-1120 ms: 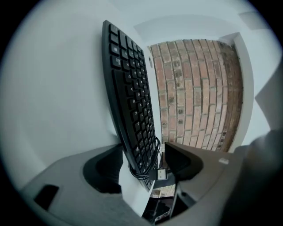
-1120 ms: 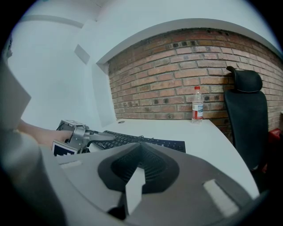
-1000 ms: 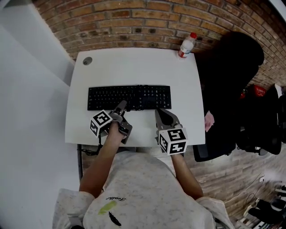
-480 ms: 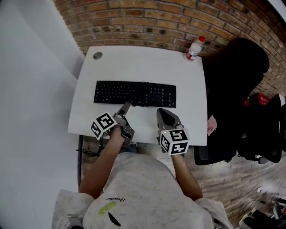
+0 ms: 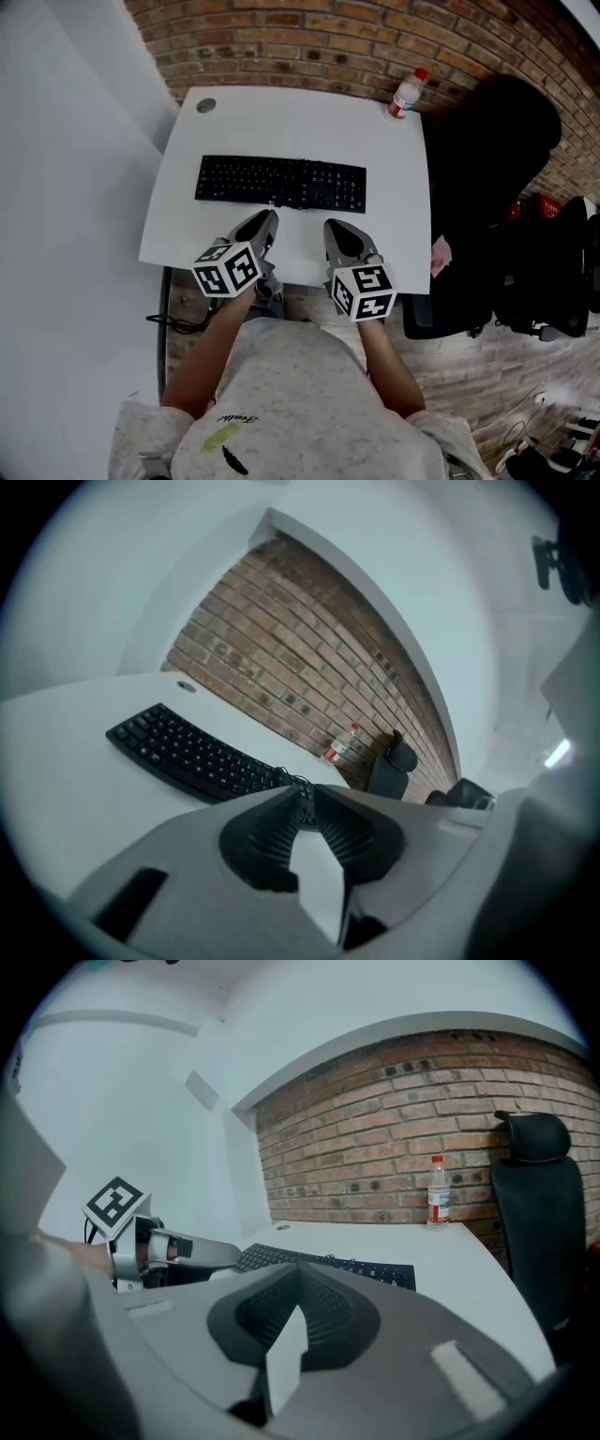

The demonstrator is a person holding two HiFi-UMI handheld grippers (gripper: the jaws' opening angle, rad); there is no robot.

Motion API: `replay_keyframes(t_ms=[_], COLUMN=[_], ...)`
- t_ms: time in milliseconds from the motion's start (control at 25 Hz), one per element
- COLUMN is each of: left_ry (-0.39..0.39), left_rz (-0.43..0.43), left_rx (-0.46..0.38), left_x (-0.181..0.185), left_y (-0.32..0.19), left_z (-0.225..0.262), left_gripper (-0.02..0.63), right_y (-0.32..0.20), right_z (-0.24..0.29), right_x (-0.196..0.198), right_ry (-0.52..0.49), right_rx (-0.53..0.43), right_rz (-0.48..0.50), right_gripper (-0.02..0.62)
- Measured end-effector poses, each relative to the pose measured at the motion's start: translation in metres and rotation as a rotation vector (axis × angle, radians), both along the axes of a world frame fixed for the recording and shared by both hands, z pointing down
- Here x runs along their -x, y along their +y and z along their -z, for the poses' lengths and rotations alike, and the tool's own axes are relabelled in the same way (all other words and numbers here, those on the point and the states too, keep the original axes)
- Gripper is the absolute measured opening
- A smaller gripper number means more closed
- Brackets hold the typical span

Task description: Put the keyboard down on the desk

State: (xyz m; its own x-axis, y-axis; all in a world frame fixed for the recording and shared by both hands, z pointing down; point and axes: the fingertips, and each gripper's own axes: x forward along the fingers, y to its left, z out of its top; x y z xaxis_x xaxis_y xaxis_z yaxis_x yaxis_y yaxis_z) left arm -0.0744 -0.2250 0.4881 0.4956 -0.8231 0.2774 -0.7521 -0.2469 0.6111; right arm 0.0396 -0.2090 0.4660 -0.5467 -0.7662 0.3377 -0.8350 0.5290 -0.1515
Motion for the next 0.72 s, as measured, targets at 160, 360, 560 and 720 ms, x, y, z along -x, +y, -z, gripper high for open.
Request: replay_keyframes(t_ms=[160, 360, 560, 720], left_ry=[-0.144, -0.273, -0.318, -0.309], left_rz=[-0.055, -0.114, -0.13, -0.133], left_rx=[-0.065, -0.123, -0.139, -0.131], left_x=[-0.014, -0.029, -0.036, -0.038], left_y=[0.015, 0.029, 0.04, 0.045], left_z=[0.003, 0.006, 0.005, 0.004], left_gripper=[0.003, -0.006, -0.006, -0.006], right_y=[0.01, 0.022, 0.033, 0.038], right_z=[0.005, 0.01, 0.008, 0.008], right_x=[-0.006, -0.011, -0.012, -0.013], right_ry=[0.018, 0.016, 0.007, 0.003], right_rx=[-0.02, -0.033, -0.032, -0.032], right_rz=[-0.001, 0.012, 0.022, 0.027], right_gripper=[0.009, 0.009, 0.009, 0.009])
